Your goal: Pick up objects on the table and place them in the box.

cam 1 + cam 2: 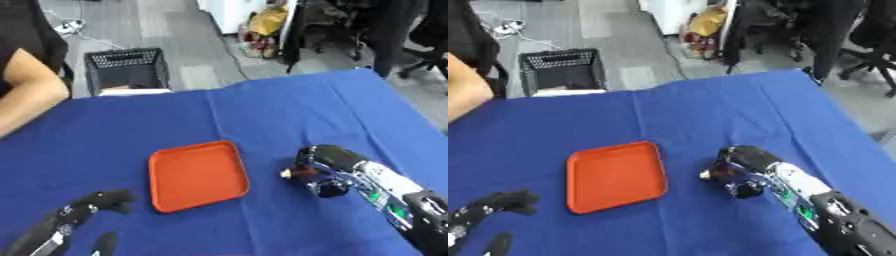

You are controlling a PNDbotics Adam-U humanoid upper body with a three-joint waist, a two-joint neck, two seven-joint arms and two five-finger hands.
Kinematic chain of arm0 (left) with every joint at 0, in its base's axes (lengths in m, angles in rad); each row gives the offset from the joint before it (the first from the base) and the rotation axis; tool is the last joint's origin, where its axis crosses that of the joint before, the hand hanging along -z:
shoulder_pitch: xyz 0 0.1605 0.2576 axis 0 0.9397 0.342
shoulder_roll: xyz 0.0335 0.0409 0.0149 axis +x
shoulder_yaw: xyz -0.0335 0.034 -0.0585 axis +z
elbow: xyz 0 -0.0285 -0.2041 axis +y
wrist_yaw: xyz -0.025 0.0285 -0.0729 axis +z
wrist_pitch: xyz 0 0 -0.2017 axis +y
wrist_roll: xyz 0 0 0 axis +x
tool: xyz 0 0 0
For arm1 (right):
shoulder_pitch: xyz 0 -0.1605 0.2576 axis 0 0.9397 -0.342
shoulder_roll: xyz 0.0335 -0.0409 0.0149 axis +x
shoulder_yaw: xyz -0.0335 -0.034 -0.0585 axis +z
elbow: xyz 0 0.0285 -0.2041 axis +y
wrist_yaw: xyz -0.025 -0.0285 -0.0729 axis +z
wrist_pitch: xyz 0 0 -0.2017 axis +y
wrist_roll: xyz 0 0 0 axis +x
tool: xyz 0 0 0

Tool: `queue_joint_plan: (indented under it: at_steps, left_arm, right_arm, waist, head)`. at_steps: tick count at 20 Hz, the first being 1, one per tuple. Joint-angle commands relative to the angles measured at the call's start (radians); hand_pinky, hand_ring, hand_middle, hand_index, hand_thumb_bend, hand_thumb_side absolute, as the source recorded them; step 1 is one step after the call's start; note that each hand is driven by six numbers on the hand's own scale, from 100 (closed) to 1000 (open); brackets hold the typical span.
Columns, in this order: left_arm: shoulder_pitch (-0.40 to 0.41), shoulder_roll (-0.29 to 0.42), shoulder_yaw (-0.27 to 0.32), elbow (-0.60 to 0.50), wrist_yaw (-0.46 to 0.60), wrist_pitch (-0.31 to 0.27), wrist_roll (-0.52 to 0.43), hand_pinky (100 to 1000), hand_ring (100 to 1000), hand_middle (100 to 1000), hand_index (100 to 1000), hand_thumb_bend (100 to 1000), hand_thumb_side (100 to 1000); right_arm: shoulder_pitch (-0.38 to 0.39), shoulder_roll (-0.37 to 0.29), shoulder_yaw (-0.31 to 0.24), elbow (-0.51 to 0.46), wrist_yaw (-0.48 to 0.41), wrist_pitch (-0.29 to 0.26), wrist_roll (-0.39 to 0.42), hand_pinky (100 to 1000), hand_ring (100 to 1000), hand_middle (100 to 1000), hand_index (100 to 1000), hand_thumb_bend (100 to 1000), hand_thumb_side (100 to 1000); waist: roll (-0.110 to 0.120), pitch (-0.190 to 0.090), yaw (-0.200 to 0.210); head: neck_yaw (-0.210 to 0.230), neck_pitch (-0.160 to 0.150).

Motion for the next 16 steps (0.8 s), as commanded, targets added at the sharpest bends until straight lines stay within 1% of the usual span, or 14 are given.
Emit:
queue_joint_plan:
  at_steps: [1,7,16]
  left_arm:
    - [-0.005,0.001,-0.001,-0.011,0.002,-0.003,-0.002,898,761,850,1000,100,716]
    - [-0.005,0.001,0.0,-0.011,0.002,-0.003,-0.001,898,761,850,1000,100,716]
    - [-0.003,0.001,0.001,-0.01,0.0,-0.003,0.0,898,761,850,1000,100,715]
  right_arm:
    - [0.0,-0.027,-0.013,0.0,-0.008,0.005,-0.014,635,728,702,531,100,100]
    - [-0.002,-0.031,-0.025,-0.019,-0.019,0.013,-0.035,633,724,694,518,100,100]
    - [-0.017,-0.051,-0.068,-0.13,-0.042,0.044,-0.066,630,718,682,518,100,100]
  waist:
    - [0.002,-0.008,-0.003]
    - [0.003,-0.008,-0.004]
    - [0.003,-0.008,-0.006]
  head:
    - [-0.004,-0.008]
    - [-0.003,-0.009]
    - [-0.001,-0.011]
